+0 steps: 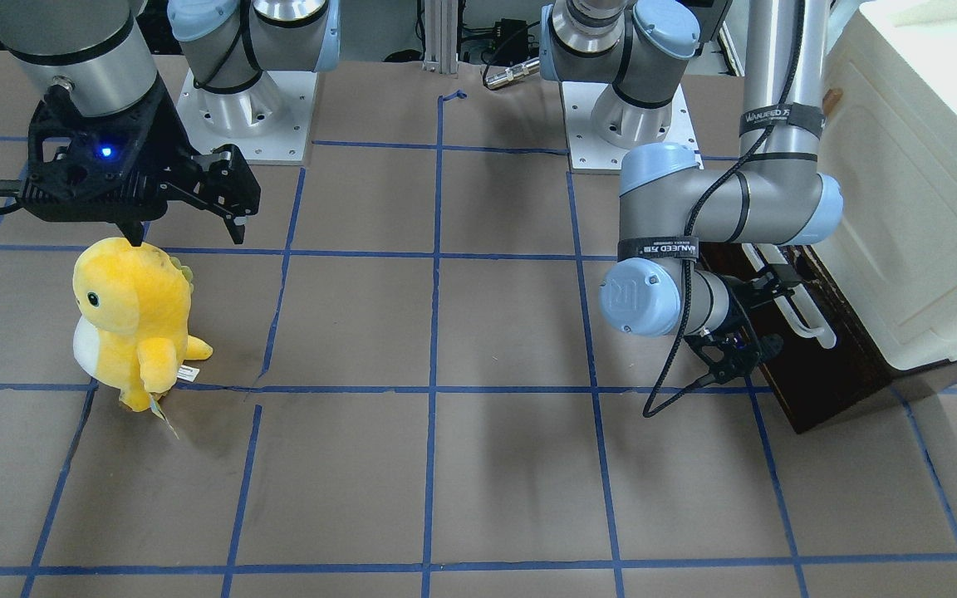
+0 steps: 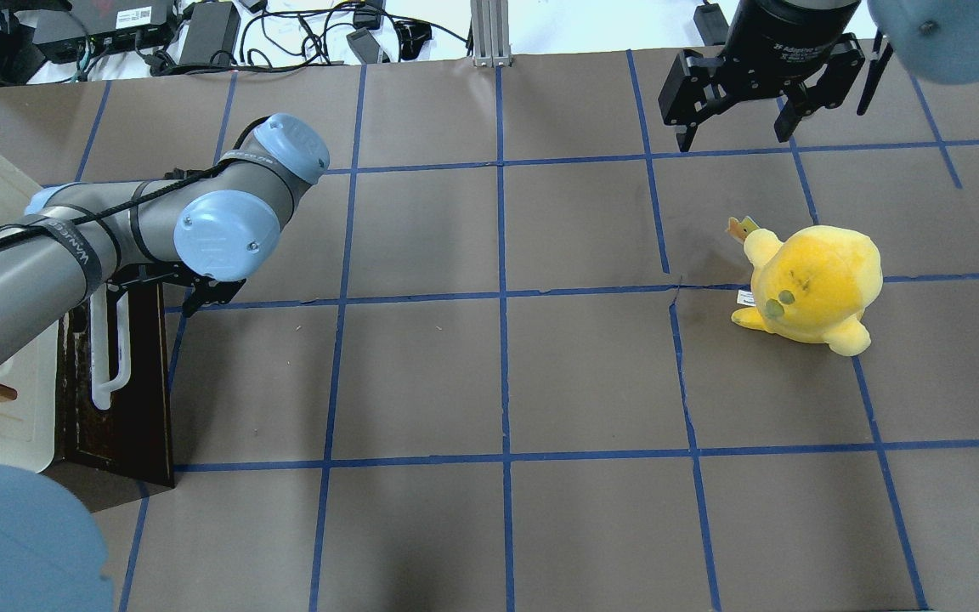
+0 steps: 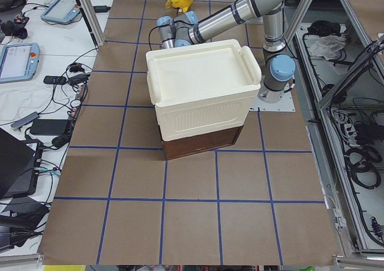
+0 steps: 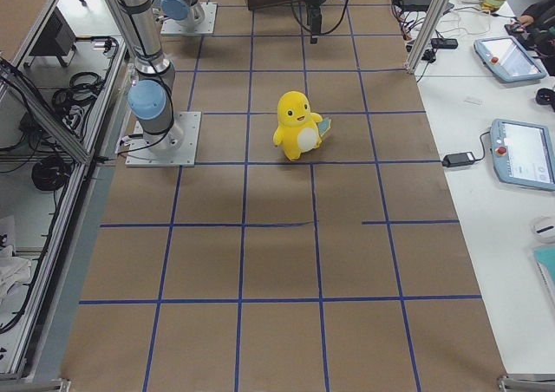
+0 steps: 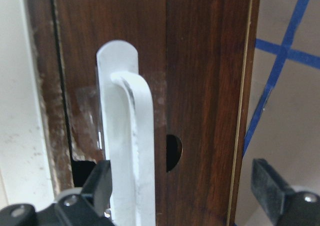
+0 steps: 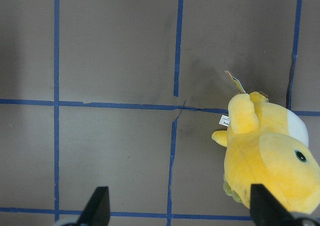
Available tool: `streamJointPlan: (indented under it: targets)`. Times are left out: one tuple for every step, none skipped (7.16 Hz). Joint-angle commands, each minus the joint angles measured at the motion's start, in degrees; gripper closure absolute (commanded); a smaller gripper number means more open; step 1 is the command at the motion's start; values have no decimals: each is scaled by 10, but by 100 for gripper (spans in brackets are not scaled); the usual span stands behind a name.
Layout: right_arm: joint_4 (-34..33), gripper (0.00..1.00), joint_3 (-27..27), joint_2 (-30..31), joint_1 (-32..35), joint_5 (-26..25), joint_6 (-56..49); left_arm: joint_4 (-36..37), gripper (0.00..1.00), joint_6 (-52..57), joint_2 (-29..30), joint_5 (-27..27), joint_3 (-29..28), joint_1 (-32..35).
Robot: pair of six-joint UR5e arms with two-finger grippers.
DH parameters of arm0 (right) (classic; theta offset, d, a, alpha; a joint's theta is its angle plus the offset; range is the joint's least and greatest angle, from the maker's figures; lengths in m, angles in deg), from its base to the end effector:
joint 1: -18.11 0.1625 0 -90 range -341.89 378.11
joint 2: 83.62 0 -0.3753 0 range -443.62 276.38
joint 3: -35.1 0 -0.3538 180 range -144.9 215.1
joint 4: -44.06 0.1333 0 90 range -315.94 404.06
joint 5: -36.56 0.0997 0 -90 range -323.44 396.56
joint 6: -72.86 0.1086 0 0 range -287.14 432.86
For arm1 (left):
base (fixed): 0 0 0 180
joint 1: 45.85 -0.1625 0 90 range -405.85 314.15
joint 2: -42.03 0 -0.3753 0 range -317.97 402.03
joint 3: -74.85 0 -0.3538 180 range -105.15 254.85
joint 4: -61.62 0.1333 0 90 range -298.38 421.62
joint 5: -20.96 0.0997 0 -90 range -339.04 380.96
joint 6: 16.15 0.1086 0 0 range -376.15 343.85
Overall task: Pull drawer sideways
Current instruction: 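Lower the left gripper around the white handle and close it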
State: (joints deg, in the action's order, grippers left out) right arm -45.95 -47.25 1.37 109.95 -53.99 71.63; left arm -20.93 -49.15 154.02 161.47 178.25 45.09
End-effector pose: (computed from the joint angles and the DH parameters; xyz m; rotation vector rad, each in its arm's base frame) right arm 0.1479 -0.4863 0.4488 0.0835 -3.1303 0.0725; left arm -0.0574 -0.4838 0.1979 -0.3529 2.1466 0.2166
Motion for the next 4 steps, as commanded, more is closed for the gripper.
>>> streamJointPlan:
  targets:
    - [0,0,0,0,0,-1,0,0,20,7,0,2,-2,-2]
    - [0,0,0,0,0,0,0,0,24,7,-1,1,-1,-3]
    - [0,0,0,0,0,0,0,0,27,8,-1,1,-1,-3]
    - [0,0,0,0,0,-1,0,-1,34,8,-1,2,0,-3]
